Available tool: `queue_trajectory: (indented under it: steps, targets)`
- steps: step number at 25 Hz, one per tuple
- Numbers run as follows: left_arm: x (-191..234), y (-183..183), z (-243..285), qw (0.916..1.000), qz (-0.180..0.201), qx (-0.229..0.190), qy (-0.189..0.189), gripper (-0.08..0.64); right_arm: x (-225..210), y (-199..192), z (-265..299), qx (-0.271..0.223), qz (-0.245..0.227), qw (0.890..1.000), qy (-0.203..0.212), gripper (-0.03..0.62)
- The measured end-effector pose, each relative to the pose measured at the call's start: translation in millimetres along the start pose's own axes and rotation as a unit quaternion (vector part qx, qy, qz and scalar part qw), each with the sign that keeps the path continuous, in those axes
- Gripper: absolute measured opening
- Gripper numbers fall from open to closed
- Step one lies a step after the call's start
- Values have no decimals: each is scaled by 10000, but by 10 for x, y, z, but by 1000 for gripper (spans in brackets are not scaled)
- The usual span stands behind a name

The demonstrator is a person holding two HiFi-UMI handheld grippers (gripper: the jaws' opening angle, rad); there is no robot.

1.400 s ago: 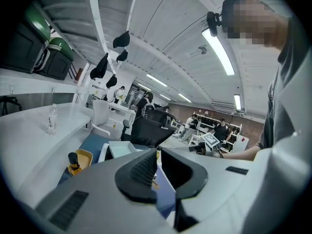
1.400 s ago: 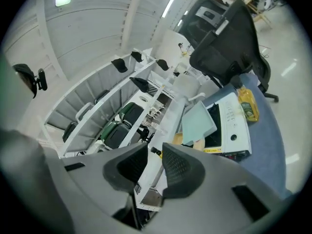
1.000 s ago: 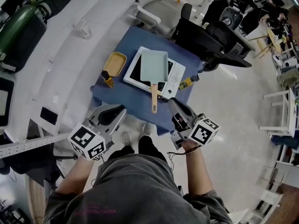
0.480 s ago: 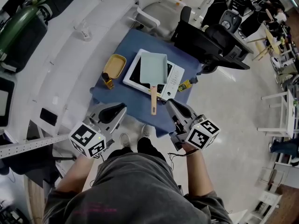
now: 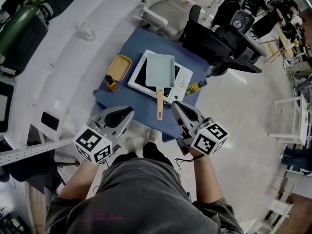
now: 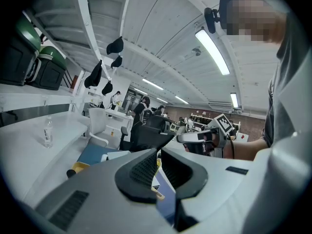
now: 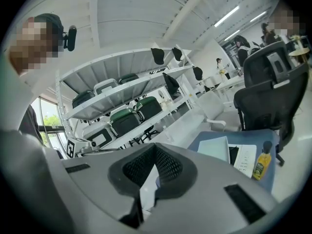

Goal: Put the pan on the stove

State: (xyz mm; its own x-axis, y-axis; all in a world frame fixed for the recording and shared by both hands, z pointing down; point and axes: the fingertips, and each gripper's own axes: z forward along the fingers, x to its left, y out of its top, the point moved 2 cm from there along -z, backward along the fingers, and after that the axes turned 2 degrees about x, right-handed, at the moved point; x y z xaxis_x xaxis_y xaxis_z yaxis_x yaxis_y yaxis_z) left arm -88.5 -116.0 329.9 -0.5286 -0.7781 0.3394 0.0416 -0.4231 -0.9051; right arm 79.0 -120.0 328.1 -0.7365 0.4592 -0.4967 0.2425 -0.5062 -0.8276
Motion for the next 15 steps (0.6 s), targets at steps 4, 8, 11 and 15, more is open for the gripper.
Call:
queue_trajectory:
  steps: [4, 8, 11, 15]
  targets:
    - [-5, -22, 60, 10000, -33, 40, -25, 29, -31, -39, 53, 89, -31, 10000, 27, 4]
    - [-5, -47, 133, 9999, -75, 79, -42, 29, -89, -64, 90, 166, -1, 9999, 12, 3]
    - [9, -56, 183, 9999, -93, 102, -36, 29, -158, -88, 110, 207, 18, 9998, 8, 3]
    - [28, -55, 253, 9998, -119, 136, 2, 29, -244, -101, 129, 241, 71, 9997, -11, 3]
